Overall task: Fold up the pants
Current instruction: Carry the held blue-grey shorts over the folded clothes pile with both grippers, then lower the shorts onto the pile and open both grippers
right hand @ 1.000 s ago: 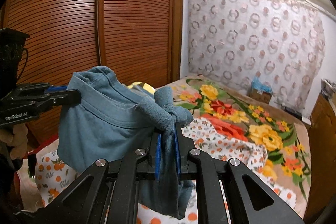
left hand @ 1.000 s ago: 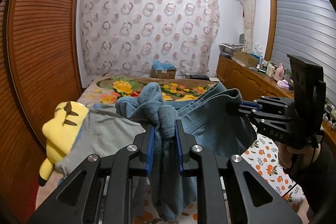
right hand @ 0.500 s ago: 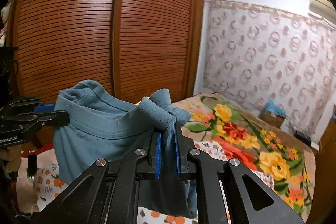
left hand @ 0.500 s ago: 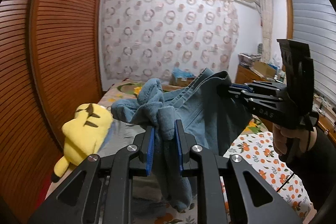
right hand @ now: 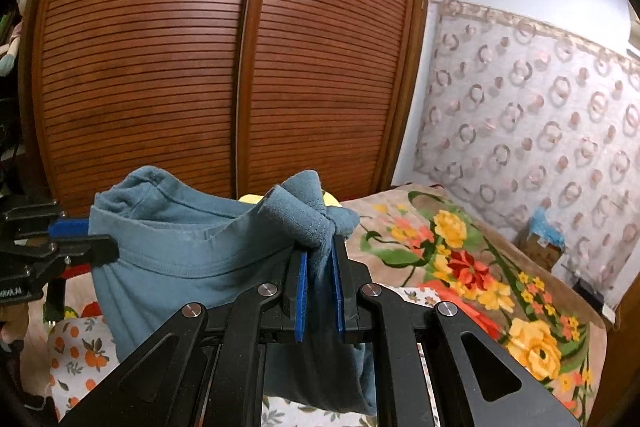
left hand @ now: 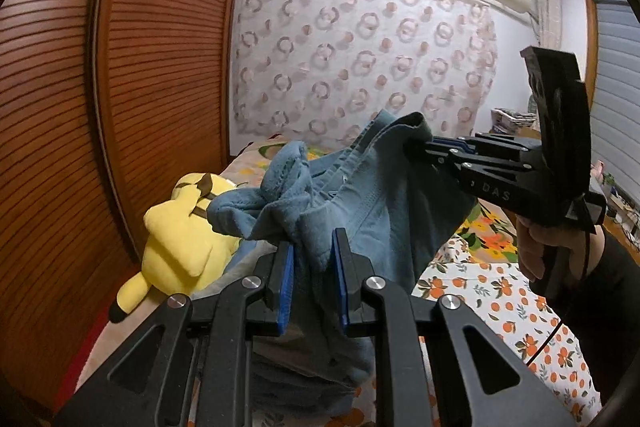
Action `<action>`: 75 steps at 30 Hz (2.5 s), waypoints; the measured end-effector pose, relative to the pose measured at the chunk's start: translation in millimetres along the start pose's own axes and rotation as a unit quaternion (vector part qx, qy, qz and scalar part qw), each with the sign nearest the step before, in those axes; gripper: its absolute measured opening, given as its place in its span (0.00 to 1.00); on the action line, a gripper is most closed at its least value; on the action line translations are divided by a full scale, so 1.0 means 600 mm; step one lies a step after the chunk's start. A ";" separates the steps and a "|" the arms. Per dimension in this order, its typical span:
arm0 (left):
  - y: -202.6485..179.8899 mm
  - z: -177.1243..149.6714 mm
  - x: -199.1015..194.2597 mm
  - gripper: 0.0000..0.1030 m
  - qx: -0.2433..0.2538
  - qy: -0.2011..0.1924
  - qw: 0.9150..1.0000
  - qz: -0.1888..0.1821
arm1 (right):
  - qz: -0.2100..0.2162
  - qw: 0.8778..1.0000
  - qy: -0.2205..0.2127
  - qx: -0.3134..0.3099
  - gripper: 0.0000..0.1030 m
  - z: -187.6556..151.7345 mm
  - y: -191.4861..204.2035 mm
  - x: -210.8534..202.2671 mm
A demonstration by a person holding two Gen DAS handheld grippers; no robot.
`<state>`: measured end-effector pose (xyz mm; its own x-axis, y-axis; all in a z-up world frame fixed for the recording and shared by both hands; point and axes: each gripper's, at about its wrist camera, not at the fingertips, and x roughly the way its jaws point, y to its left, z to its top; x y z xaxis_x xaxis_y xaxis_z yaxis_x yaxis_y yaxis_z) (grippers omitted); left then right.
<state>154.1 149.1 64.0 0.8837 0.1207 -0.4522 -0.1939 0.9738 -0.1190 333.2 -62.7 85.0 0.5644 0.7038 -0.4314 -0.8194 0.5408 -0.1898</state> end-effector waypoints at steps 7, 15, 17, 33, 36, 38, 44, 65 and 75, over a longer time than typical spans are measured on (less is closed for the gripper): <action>0.028 -0.018 0.027 0.18 -0.028 0.016 0.999 0.016 | 0.020 0.999 0.023 -0.013 0.10 0.002 -0.007 0.050; 0.040 -0.041 0.012 0.18 -0.073 -0.001 0.997 0.024 | 0.057 0.998 0.025 -0.022 0.10 0.012 -0.015 0.082; 0.040 -0.043 0.009 0.18 -0.074 0.000 0.997 0.029 | 0.066 0.997 0.023 -0.026 0.10 0.016 -0.015 0.086; 0.053 -0.047 0.026 0.36 -0.081 0.026 0.995 0.057 | 0.086 0.995 0.051 -0.016 0.20 0.020 -0.054 0.106; 0.056 -0.039 0.016 0.48 -0.077 0.008 0.995 0.055 | 0.077 0.996 0.040 -0.004 0.22 0.030 -0.065 0.091; 0.052 -0.033 0.014 0.48 -0.072 0.006 0.996 0.053 | 0.073 0.997 0.036 0.008 0.22 0.034 -0.073 0.082; 0.032 -0.028 0.029 0.49 -0.043 0.021 0.998 0.048 | 0.078 0.996 0.040 0.033 0.22 0.011 -0.077 0.056; 0.052 -0.082 0.080 0.51 -0.041 0.084 0.992 0.086 | 0.041 0.992 0.092 0.073 0.25 -0.015 -0.097 0.146; 0.058 -0.077 0.067 0.52 -0.039 0.087 0.992 0.081 | 0.046 0.995 0.065 0.067 0.27 -0.017 -0.039 0.080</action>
<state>162.8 178.9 0.7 0.7526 0.2330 -0.6158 -0.3659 0.9256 -0.0969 378.5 -46.3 60.0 0.4630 0.6923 -0.5535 -0.8417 0.5391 -0.0297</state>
